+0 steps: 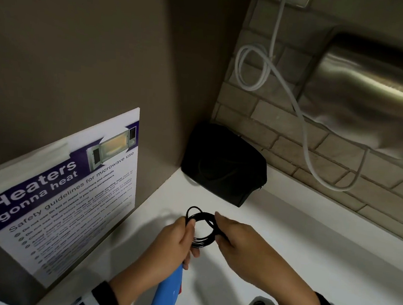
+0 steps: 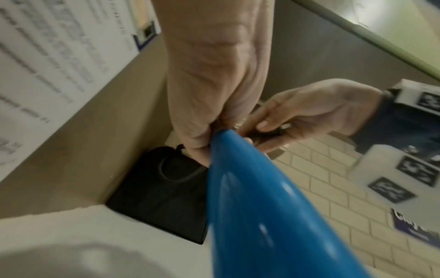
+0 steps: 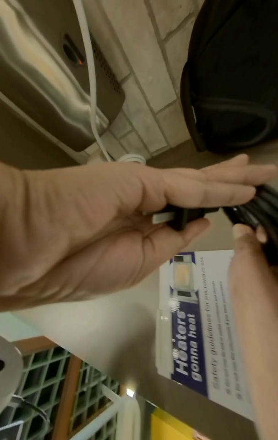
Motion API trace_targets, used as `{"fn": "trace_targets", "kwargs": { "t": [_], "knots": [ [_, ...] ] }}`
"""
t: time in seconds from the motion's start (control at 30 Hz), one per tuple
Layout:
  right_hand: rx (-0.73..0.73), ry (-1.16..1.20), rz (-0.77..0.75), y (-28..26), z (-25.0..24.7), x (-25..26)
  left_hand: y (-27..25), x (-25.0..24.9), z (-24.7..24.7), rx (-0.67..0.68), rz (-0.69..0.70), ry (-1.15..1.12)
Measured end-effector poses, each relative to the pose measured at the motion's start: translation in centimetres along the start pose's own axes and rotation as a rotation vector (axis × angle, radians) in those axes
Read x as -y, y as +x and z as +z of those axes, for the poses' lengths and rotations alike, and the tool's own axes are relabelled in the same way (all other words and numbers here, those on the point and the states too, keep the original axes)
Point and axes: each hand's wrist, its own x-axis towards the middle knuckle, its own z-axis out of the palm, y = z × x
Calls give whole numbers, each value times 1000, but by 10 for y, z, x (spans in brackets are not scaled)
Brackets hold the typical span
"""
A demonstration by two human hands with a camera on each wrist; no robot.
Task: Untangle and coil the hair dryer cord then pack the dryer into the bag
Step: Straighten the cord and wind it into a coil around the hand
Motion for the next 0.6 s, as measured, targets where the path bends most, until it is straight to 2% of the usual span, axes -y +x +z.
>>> {"fn": "trace_targets", "kwargs": {
  "t": [0.07,0.2,0.23,0.27,0.33,0.43,0.6],
  "knots": [
    [-11,73,17,-5,-5,-5,1,1,-3,11,-23,-75],
    [-50,708,196,-14,-22,-19,-1,2,-6,50,-61,-195],
    [-49,740,204,-16,-24,-23,-2,2,-6,57,-60,-197],
    [-52,700,197,-17,-24,-26,-2,1,-6,58,-59,-191],
    [-59,467,160,-19,-21,-31,-2,0,-6,54,-54,-176],
    [45,88,92,-17,-10,-30,-3,-1,-5,70,-11,-92],
    [-17,237,190,-2,6,-20,-13,-5,5,139,41,27]
  ]
}}
